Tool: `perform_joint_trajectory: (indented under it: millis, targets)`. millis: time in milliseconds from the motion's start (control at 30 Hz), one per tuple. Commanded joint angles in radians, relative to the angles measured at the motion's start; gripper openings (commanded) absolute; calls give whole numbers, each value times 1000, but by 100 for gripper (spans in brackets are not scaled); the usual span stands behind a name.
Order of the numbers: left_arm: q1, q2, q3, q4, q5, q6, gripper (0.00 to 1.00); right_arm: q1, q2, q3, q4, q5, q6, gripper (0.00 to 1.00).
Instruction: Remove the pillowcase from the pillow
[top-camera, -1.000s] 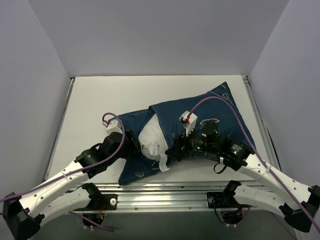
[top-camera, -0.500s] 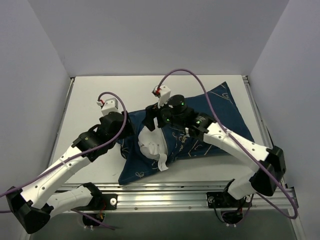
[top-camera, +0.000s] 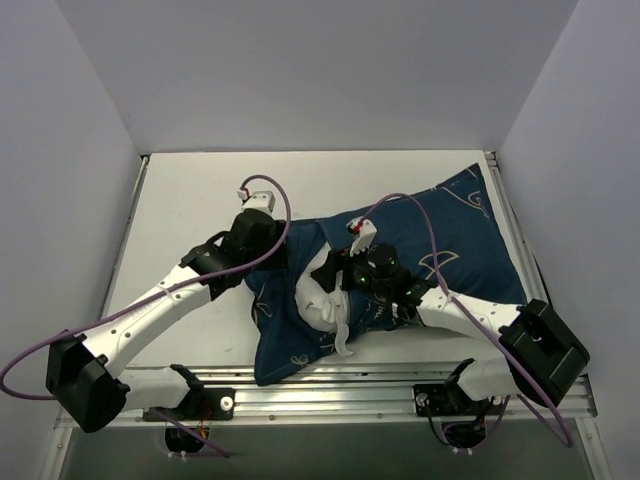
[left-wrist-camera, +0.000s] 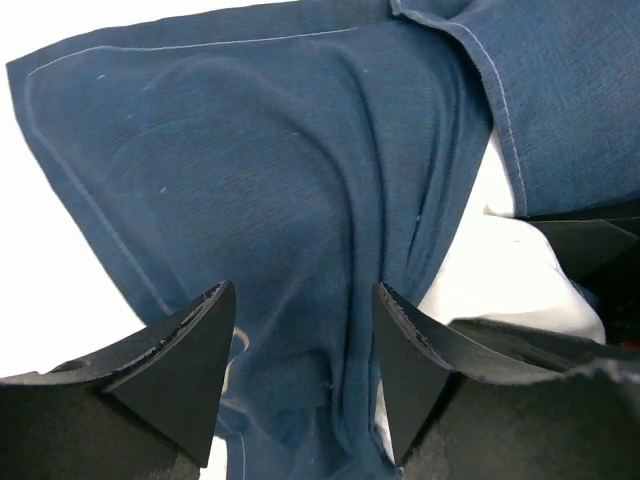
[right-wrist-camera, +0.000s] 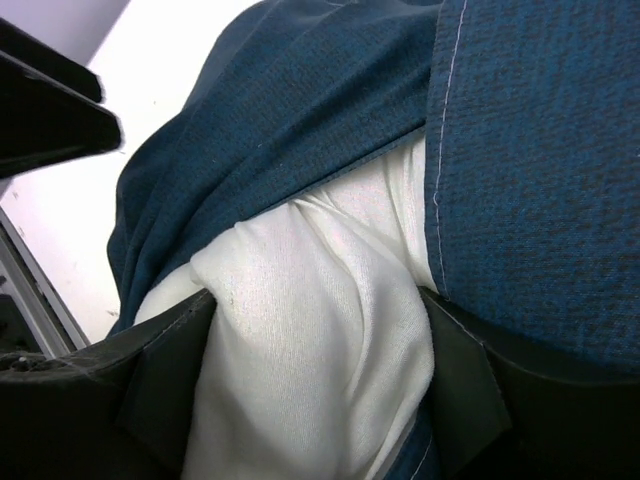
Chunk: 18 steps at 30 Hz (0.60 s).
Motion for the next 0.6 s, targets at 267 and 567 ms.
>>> perform_joint_trajectory:
  millis: [267, 567]
  targets:
    - [-81, 183, 102, 233, -12, 178, 65, -19, 28, -143, -16, -6, 101, 69]
    - [-88, 318, 115, 241, -118, 156, 58, -19, 13, -140, -36, 3, 103, 69]
